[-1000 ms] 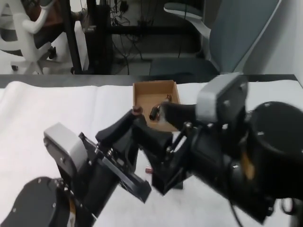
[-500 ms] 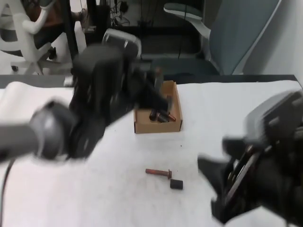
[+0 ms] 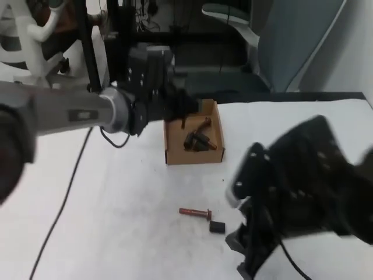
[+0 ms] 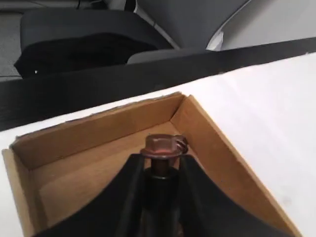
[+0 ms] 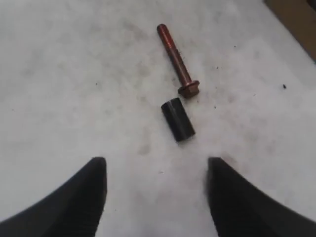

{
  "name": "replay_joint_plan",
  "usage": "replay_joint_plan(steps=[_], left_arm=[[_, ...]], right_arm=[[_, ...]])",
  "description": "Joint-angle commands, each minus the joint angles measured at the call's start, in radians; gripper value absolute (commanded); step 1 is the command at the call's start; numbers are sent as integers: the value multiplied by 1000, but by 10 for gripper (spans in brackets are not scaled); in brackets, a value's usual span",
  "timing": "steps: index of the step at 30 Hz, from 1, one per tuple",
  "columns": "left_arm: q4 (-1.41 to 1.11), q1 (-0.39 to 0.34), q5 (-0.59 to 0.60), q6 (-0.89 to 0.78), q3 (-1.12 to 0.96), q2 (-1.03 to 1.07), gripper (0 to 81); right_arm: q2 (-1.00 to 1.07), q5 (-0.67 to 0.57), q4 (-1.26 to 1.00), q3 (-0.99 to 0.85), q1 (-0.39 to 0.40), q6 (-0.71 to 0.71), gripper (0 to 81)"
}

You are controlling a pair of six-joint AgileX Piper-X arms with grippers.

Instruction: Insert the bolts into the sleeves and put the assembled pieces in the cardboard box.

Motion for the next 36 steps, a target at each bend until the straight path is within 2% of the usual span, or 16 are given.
replay_joint_plan(steps=[1, 3, 4, 5, 12, 16, 21, 22, 24, 26, 27, 34, 36], left_arm=[[-58, 1, 31, 13, -36, 31, 207], [-55, 5, 42, 13, -35, 33, 455], [-56, 9, 49, 13, -35, 29, 616], [-53, 12, 63, 13, -35, 23, 700], [3, 54, 132, 13, -35, -83, 700], [4, 85, 241, 13, -33, -149, 700], [44, 108, 283, 17, -33, -221, 700], [68, 110, 283, 37, -33, -229, 700], [134, 109, 283, 104, -33, -244, 700], [223, 109, 283, 185, -33, -252, 700], [268, 107, 283, 215, -33, -251, 700], [481, 106, 283, 292, -31, -251, 700], [525, 104, 319, 331, -31, -251, 700]], right_arm=[[92, -10, -12, -81, -5, -84, 557], [142, -14, -7, -123, -5, -113, 557], [171, -14, -4, -143, -5, -133, 557], [188, -14, -4, -157, -5, -159, 557], [299, 69, 59, -204, -5, -321, 529], [353, 70, 62, -204, -5, -357, 497], [403, 70, 59, -204, -5, -368, 490], [409, 70, 55, -204, -5, -372, 458], [415, 81, 46, -204, -5, -378, 262], [414, 81, 46, -207, -5, -389, 20], [414, 81, 44, -208, -5, -391, 0], [411, 152, 62, -212, -5, -389, 0], [397, 152, 74, -212, -5, -363, 0]])
